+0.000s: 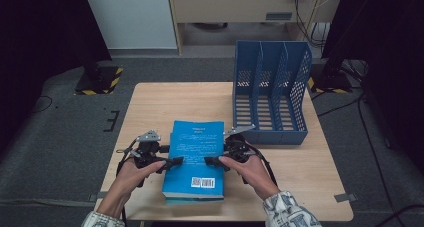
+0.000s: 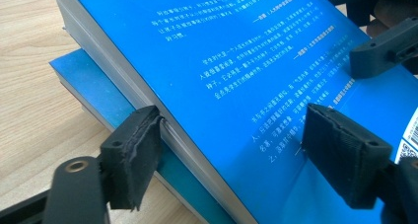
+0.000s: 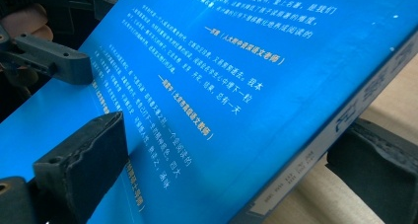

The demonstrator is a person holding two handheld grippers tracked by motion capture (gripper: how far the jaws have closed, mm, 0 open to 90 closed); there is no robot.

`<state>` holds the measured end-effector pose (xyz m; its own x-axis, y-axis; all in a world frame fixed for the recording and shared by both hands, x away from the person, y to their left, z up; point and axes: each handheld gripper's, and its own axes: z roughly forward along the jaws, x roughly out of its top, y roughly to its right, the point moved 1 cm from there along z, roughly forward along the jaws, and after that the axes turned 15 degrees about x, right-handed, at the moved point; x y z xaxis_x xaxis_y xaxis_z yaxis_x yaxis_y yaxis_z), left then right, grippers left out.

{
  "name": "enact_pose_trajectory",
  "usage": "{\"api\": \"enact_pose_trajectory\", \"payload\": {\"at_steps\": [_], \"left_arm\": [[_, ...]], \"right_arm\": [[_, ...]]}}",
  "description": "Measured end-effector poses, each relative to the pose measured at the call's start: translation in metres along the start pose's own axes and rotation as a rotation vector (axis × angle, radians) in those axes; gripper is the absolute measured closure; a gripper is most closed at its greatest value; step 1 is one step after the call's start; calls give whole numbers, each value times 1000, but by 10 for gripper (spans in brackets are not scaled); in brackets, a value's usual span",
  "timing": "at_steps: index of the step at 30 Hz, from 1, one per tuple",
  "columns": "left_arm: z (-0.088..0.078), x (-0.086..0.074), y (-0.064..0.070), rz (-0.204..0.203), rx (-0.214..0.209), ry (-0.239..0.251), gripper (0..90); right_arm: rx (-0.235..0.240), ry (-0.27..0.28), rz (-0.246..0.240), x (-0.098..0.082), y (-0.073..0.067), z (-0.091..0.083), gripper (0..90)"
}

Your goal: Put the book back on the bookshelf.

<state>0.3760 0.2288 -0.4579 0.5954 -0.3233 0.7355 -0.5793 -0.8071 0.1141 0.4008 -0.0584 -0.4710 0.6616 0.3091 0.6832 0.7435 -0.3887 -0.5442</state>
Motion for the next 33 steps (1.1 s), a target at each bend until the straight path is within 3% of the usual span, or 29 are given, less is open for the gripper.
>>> {"api": "enact_pose_trajectory", "payload": {"at_steps": [9,15,19,28,33], "left_arm": [[-3,1,-5,-9,17,18,315],[-7,5,-6,16,51,5,335],[-8,2,-11,-2,35,8,343],[-8,1,-14,-12,21,-4,344],[-7,1,-15,-24,9,-9,342]], "right_arm": [[-36,8,-25,9,-2,1,67],[-47,1,-38,17,-2,5,86],[-46,9,-53,21,-2,7,116],[-30,11,-26,21,2,11,120],[3,20,1,19,7,13,120]]}}
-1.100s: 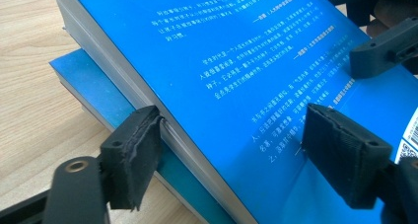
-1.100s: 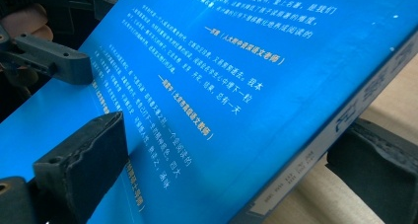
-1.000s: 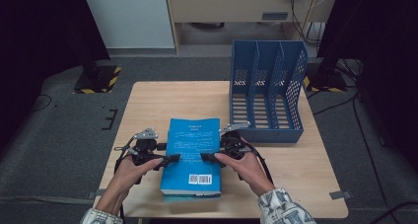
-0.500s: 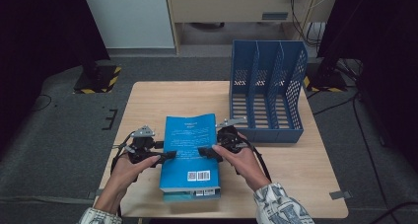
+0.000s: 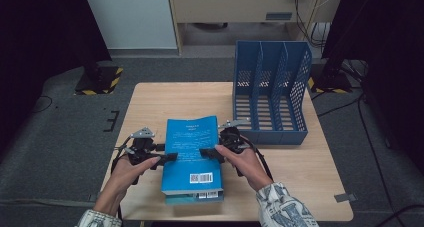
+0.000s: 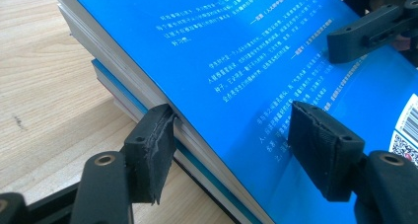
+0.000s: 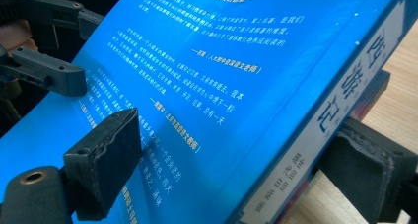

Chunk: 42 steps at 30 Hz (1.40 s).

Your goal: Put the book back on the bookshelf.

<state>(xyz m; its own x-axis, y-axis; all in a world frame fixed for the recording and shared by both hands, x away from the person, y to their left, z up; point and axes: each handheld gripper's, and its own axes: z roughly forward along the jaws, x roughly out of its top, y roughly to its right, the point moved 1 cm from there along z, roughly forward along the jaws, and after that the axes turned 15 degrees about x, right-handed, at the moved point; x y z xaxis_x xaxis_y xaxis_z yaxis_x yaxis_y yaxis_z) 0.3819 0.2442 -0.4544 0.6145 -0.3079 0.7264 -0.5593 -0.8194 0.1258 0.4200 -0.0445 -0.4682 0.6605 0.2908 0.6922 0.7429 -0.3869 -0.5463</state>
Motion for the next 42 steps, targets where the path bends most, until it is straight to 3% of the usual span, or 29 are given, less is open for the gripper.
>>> {"api": "enact_pose_trajectory", "payload": {"at_steps": [12,16,19,22,25,31,33,36,42], "left_arm": [[5,4,-3,-8,-25,-26,305],[8,4,1,17,-22,-33,227],[8,6,1,17,-17,-38,216],[6,8,2,15,11,-32,252],[2,9,2,19,28,-5,357],[-2,10,-2,7,17,13,459],[-3,10,-3,0,8,19,503],[-4,10,-4,-5,9,19,531],[-7,11,-5,-13,7,21,582]], "right_arm": [[31,9,12,-1,5,2,114],[29,1,5,-1,5,4,83],[27,-1,5,-1,5,4,84],[24,1,7,0,4,3,104],[29,16,22,1,5,0,162],[43,43,-3,8,-1,-1,279],[67,32,5,11,-3,-1,326],[66,6,7,15,-5,-1,334],[58,9,-3,17,-6,-1,357]]}}
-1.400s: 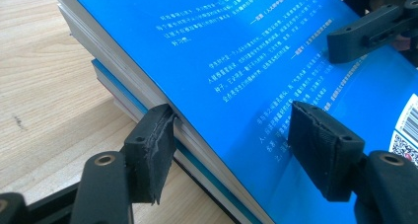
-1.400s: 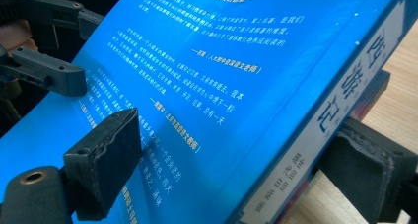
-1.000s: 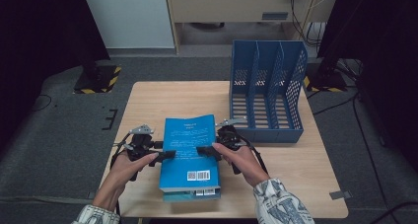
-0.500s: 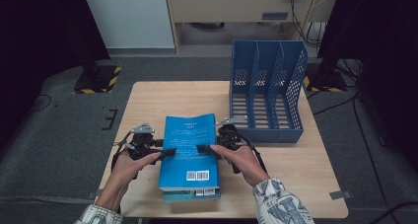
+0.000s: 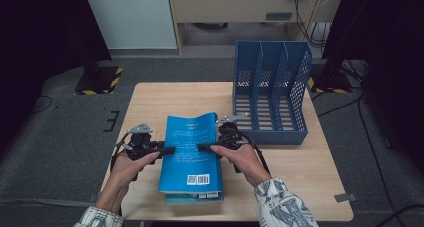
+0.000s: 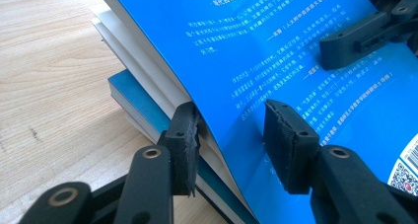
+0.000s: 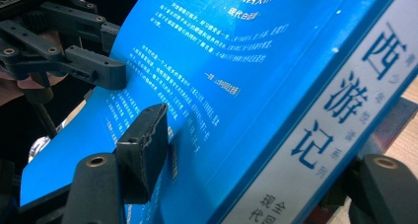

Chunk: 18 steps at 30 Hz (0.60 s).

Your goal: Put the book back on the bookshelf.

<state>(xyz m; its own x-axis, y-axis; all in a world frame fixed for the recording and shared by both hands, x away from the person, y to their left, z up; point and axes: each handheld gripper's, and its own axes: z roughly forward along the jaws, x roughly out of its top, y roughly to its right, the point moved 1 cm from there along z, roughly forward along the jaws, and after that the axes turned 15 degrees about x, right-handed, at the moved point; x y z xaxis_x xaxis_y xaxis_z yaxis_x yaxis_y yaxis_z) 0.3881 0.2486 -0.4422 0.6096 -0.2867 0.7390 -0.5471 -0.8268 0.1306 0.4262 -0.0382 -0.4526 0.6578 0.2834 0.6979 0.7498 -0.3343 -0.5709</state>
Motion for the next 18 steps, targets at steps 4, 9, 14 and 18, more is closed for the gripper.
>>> {"api": "enact_pose_trajectory", "payload": {"at_steps": [4,9,14,18], "left_arm": [[-4,3,-2,-3,0,10,611],[-8,6,-3,-12,2,26,644],[-12,12,-4,-1,7,36,665],[-15,16,-5,2,14,44,674]], "right_arm": [[-5,16,-17,6,-3,-2,406],[-16,22,-40,15,-5,-4,436],[-21,33,-58,21,-7,-6,457],[-31,43,-80,27,-10,-7,470]]}}
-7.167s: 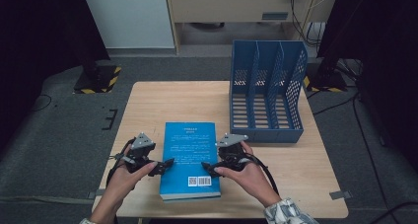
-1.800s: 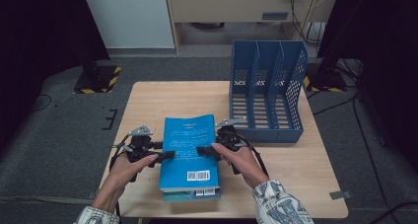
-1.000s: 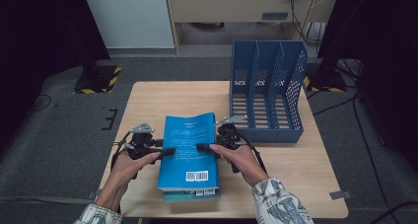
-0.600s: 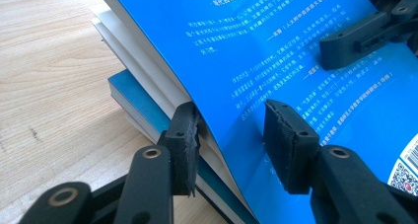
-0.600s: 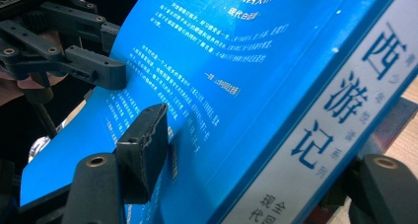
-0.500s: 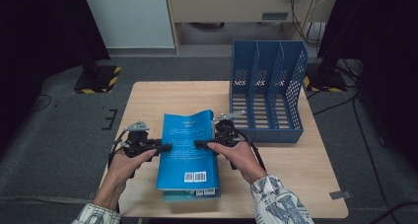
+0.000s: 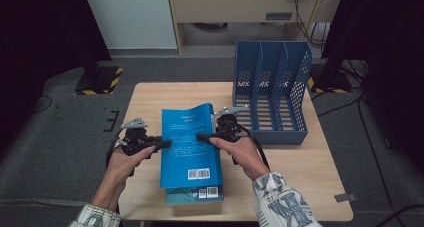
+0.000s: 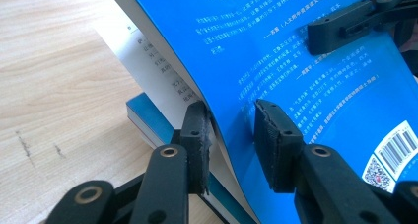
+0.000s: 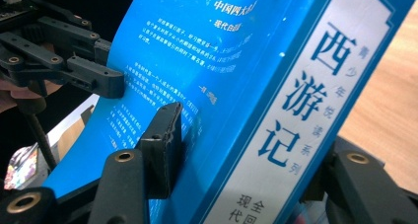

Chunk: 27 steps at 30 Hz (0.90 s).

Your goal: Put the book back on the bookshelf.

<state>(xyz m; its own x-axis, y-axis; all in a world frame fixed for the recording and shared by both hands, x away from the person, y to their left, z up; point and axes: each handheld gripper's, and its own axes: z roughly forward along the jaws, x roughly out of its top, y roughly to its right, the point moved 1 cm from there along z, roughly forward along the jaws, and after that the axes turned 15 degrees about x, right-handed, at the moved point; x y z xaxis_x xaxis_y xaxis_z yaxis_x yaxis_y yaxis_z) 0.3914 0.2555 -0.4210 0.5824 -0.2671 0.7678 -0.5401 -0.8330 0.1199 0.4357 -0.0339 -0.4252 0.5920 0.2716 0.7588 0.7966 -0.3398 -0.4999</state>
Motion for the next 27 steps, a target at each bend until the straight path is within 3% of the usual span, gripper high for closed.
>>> {"api": "enact_pose_trajectory", "payload": {"at_steps": [27], "left_arm": [[-6,14,-7,20,3,12,694]], "right_arm": [[-30,23,-56,17,-5,-1,496]]}}
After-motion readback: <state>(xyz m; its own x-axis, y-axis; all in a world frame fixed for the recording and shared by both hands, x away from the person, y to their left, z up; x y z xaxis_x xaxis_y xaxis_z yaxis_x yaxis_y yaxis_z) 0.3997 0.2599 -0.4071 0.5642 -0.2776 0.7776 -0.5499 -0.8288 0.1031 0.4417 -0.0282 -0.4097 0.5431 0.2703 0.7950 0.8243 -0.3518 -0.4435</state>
